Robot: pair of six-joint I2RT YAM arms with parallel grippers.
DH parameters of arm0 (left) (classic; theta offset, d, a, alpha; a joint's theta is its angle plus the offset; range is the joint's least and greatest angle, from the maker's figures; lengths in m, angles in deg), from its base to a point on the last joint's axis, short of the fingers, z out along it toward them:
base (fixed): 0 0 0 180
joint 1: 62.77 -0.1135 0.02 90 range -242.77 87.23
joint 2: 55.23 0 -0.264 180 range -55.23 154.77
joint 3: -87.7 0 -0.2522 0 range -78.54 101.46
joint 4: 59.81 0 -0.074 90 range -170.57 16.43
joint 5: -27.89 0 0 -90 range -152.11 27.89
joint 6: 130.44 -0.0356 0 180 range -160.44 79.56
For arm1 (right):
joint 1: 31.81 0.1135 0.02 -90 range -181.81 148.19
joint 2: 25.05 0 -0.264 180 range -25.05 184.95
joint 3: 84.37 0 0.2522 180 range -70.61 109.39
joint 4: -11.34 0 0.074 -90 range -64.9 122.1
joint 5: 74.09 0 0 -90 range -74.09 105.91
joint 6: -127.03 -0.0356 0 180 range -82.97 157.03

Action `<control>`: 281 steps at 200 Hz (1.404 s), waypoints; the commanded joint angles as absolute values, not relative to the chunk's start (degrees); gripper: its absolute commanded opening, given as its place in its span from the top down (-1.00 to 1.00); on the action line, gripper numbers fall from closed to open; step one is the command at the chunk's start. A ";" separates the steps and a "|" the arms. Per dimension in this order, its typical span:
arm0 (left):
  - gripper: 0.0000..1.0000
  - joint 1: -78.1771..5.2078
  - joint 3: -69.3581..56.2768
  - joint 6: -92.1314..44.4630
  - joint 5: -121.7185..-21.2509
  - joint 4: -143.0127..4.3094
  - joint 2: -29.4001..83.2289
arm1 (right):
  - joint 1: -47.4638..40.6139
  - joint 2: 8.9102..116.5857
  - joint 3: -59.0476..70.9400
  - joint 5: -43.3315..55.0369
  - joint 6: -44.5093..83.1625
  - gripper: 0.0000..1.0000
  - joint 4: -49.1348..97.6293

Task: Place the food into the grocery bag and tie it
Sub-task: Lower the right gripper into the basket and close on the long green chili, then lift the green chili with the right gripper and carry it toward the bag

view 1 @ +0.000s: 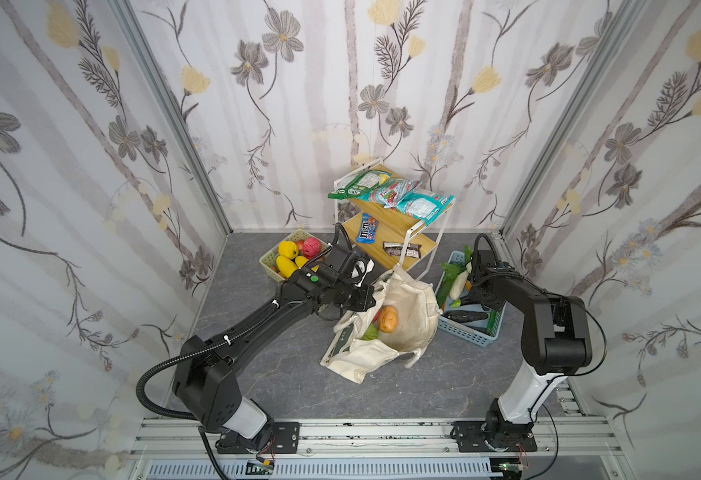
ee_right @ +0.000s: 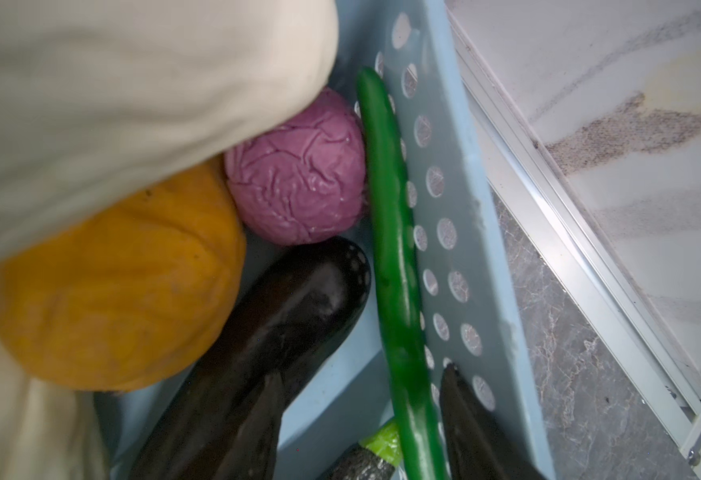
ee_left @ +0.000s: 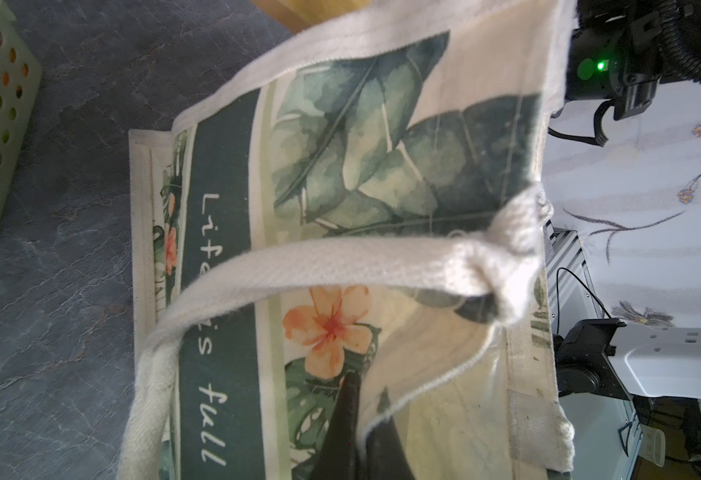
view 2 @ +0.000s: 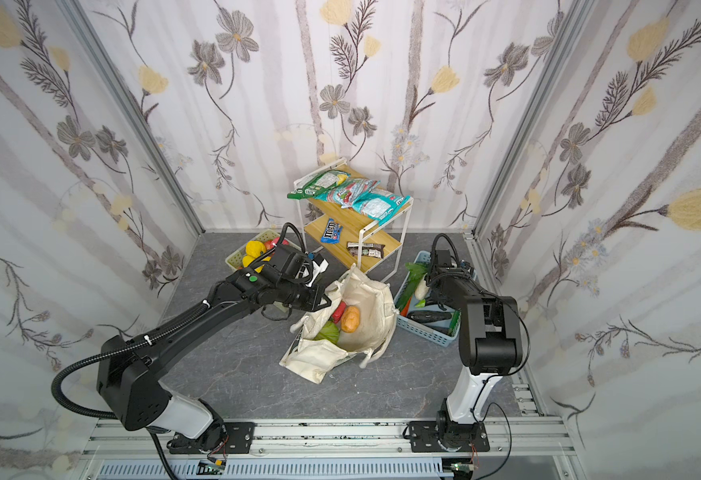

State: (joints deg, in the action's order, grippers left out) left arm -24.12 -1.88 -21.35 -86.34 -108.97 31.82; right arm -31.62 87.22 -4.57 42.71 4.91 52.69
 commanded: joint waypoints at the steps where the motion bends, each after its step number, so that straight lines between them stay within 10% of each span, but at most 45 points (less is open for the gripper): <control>1: 1.00 -24.33 -2.30 -21.56 -86.64 -110.31 31.38 | -31.81 87.45 -5.66 35.99 4.70 -0.23 53.13; 189: 1.00 -24.33 -2.56 -20.32 -87.26 -108.91 31.21 | -35.32 81.14 -7.99 32.53 9.09 -0.11 55.54; 281: 1.00 -24.28 -2.19 -19.79 -86.55 -109.34 31.04 | -36.27 82.22 -11.97 29.22 9.03 0.40 50.43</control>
